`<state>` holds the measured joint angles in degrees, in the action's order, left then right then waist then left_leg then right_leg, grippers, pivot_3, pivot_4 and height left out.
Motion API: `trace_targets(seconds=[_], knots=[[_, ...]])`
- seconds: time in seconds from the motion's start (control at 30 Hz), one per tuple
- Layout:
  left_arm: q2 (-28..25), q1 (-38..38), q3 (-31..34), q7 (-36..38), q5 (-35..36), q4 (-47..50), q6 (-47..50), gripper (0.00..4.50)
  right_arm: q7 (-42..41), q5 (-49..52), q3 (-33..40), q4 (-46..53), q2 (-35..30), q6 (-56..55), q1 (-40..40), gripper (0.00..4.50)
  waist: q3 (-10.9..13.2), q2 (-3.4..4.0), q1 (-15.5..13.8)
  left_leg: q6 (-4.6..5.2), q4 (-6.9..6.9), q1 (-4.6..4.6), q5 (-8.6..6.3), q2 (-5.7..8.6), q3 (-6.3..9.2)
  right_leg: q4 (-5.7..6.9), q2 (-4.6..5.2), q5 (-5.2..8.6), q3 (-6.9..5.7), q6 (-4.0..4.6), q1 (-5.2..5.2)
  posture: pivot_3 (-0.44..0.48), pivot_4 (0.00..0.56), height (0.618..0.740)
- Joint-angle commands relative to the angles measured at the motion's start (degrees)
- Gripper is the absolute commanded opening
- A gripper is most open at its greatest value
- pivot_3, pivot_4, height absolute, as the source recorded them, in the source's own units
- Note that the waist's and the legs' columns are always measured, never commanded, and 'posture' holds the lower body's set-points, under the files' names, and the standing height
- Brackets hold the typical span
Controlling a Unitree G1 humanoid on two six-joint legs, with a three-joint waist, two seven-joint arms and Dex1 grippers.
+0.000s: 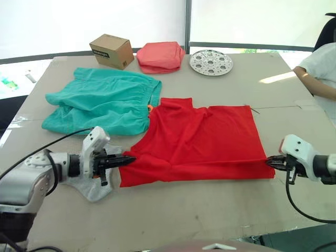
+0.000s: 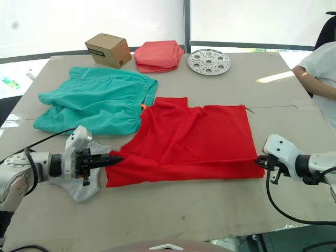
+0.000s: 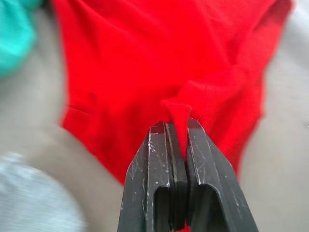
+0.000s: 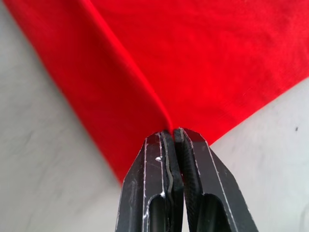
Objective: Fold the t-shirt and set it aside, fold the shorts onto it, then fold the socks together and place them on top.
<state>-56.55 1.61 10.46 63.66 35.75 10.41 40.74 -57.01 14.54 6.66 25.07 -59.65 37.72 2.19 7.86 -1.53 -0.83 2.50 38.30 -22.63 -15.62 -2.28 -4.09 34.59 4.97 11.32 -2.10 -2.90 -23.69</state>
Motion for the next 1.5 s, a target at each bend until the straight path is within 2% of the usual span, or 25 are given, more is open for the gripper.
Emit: trace_targets(seconds=[0.03, 0.23, 0.4, 0.47, 0.53, 0.63, 0.87, 0.97, 1.03, 1.23, 1.47, 1.5], knots=[[1.77, 1.58, -0.62, 0.34, -1.67, 0.31, -4.33, 0.00, 1.03, -1.15, -2.10, -0.88, -0.39, 0.69, -2.58, 0.03, 0.00, 0.01, 0.00, 0.01, 0.00, -0.02, -0.01, -0.01, 0.00, -0.03, 0.01, 0.00, 0.00, 0.00, 0.00, 0.000, 0.150, 0.740], [4.17, 1.03, -0.70, 1.80, -4.15, -0.24, -11.76, 0.00, 1.94, -1.36, -3.60, -1.34, -0.78, 2.73, -3.20, 0.03, 0.00, 0.00, -0.01, 0.03, 0.05, -0.02, -0.02, -0.02, 0.00, -0.01, 0.05, 0.00, -0.01, -0.01, 0.00, 0.000, 0.150, 0.740], [6.42, -2.20, 1.97, 1.09, -3.33, -1.20, -12.54, 0.00, 4.11, -1.55, -2.21, -1.83, 0.19, 3.29, -3.03, 0.03, -0.01, -0.01, 0.03, 0.03, 0.05, -0.02, -0.02, -0.03, 0.00, -0.01, 0.05, 0.00, 0.00, -0.01, 0.00, 0.000, 0.150, 0.740], [6.59, -3.68, 1.16, 2.56, -6.64, -4.08, -17.74, 0.00, 4.45, -1.39, -2.45, -1.40, 0.23, 3.33, -2.46, 0.03, -0.01, 0.03, 0.05, 0.03, 0.04, -0.01, -0.02, -0.04, 0.00, 0.00, 0.03, 0.00, 0.00, -0.01, 0.00, 0.000, 0.150, 0.740], [7.36, -4.04, 1.29, 3.46, -7.01, -5.44, -20.40, 0.00, 4.73, -1.48, -2.48, -0.82, 0.12, 2.93, -1.75, 0.03, -0.01, 0.03, 0.04, 0.03, 0.04, -0.01, -0.02, -0.03, -0.01, 0.00, 0.03, 0.00, -0.01, -0.01, 0.00, 0.000, 0.150, 0.740], [9.72, -3.04, 4.83, 5.02, -2.01, -5.31, -20.88, 0.00, 5.12, -0.41, -0.85, 0.95, 0.14, 4.08, -0.54, 0.03, -0.02, 0.02, -0.16, 0.04, 0.07, -0.02, -0.02, -0.04, 0.01, -0.01, 0.09, 0.00, -0.03, -0.01, 0.00, 0.000, 0.150, 0.740], [10.05, -2.74, 5.05, 5.95, -3.39, -8.33, -23.19, 0.00, 5.27, 0.24, 0.96, 2.15, -0.21, 4.37, 2.29, 0.03, -0.05, 0.01, 0.01, 0.04, 0.08, -0.02, -0.02, -0.04, 0.02, 0.00, 0.07, -0.01, -0.05, -0.02, 0.01, 0.000, 0.150, 0.740], [11.74, -1.84, 5.61, 6.58, -2.50, -8.02, -26.10, 0.00, 5.37, 0.33, 1.44, 2.27, -0.02, 4.07, 2.89, 0.03, -0.05, 0.01, -0.02, 0.04, 0.08, -0.02, -0.02, -0.05, 0.02, 0.00, 0.05, -0.01, -0.05, -0.02, 0.01, 0.000, 0.150, 0.740], [12.05, -0.33, 5.80, 4.39, -1.36, -6.43, -23.40, 0.00, 5.65, 0.46, 1.86, 2.37, 0.09, 4.30, 3.07, 0.03, -0.05, -0.01, -0.09, 0.04, 0.09, -0.02, -0.02, -0.04, 0.01, 0.00, 0.07, -0.01, -0.05, -0.02, 0.02, 0.000, 0.150, 0.740], [9.55, -1.55, -0.84, 3.49, -10.45, -10.17, -24.29, 0.00, 6.49, -0.30, -1.16, 1.39, 0.81, 3.50, 1.41, 0.03, -0.08, 0.01, 0.09, 0.04, 0.07, 0.00, -0.02, -0.02, -0.01, 0.01, 0.05, 0.00, -0.02, -0.02, 0.02, 0.000, 0.150, 0.740], [8.58, -2.11, -2.50, 2.92, -14.66, -11.92, -26.81, 0.00, 7.27, -1.89, -5.63, -3.20, 3.11, 1.87, -4.22, 0.03, -0.07, 0.00, 0.04, 0.04, 0.08, -0.01, -0.02, -0.06, 0.01, 0.00, 0.06, -0.01, -0.04, -0.02, 0.00, 0.000, 0.150, 0.740], [8.46, -1.98, -1.77, 3.39, -13.10, -11.46, -24.96, 0.72, 7.42, -1.41, -5.47, -3.96, 3.83, 2.04, -4.90, 0.64, -0.08, -0.01, 0.07, 0.04, 0.07, 0.00, -0.02, -0.06, 0.00, 0.00, 0.07, -0.01, -0.04, -0.02, 0.00, 0.000, 0.150, 0.740]])
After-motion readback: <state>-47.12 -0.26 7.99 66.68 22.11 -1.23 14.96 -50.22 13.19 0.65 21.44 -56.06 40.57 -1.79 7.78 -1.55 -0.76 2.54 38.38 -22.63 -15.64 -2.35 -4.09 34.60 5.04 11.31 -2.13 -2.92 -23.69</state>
